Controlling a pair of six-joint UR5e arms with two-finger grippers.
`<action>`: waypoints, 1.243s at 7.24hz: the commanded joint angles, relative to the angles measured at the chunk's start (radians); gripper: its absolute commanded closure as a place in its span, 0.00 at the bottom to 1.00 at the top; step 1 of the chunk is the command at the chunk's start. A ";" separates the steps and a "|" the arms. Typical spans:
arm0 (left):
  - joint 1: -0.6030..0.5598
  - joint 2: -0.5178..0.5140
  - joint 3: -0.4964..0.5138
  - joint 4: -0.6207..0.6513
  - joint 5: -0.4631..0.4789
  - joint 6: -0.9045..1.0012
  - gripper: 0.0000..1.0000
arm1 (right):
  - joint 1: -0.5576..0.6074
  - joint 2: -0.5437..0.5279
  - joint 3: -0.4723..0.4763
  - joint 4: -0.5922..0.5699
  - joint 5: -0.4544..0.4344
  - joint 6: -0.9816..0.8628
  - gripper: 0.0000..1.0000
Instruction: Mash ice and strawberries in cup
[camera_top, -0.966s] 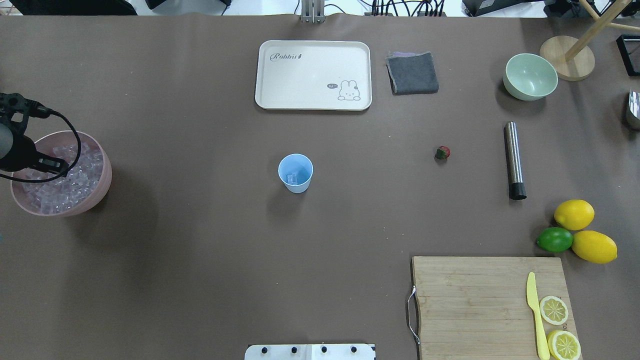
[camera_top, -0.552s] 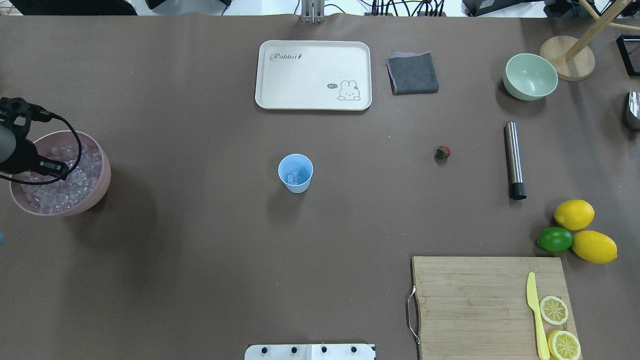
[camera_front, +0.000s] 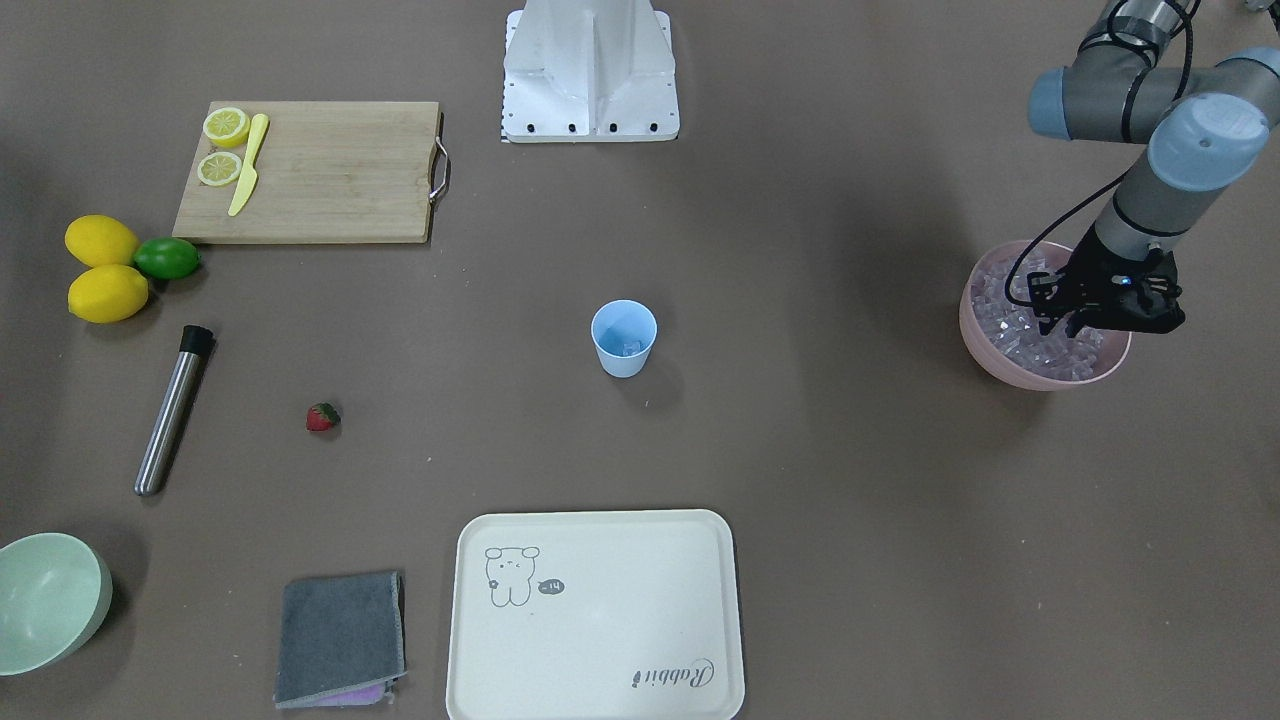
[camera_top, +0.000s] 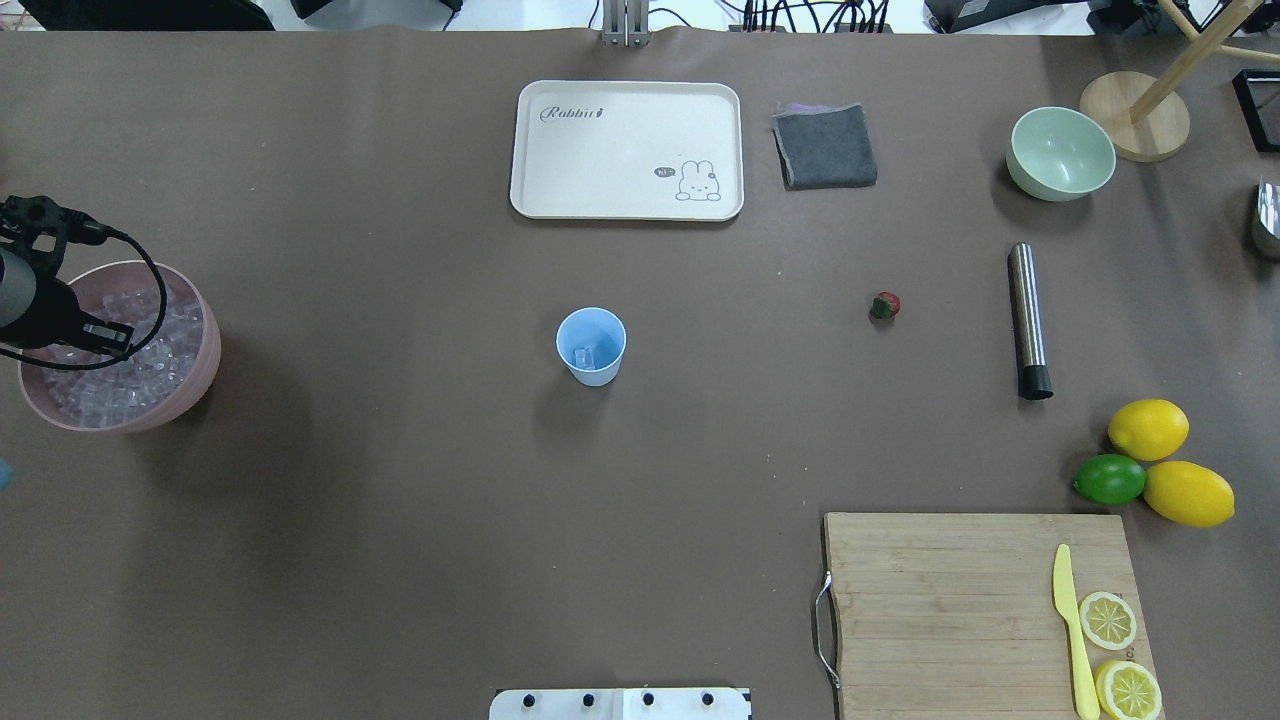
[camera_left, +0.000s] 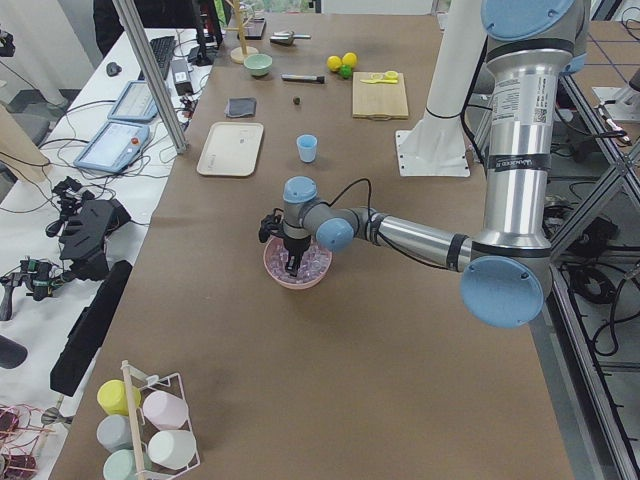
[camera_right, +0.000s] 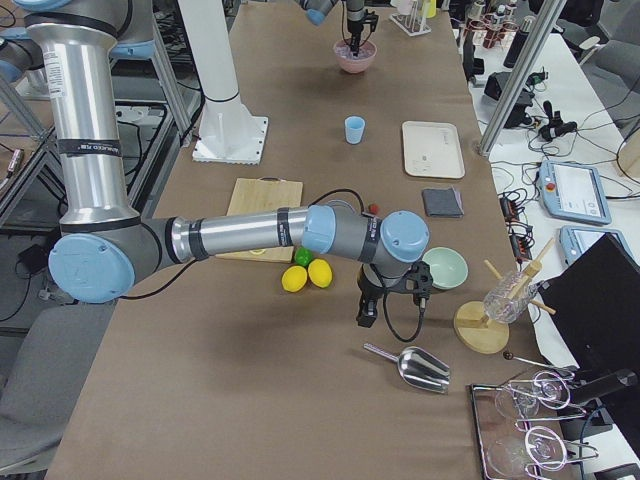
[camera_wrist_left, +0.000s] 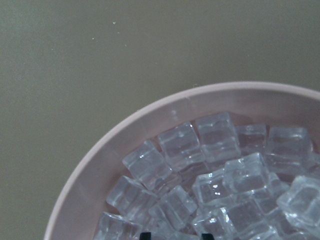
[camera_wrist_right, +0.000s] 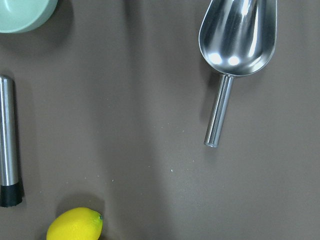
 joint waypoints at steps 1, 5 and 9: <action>-0.039 -0.003 -0.053 0.080 -0.049 0.042 1.00 | 0.000 0.000 0.001 0.000 0.001 0.002 0.00; -0.121 -0.171 -0.187 0.330 -0.048 0.121 1.00 | 0.005 0.007 0.018 0.002 -0.001 -0.002 0.00; 0.032 -0.558 -0.119 0.263 -0.051 -0.305 1.00 | 0.009 0.012 0.022 0.000 -0.010 0.000 0.00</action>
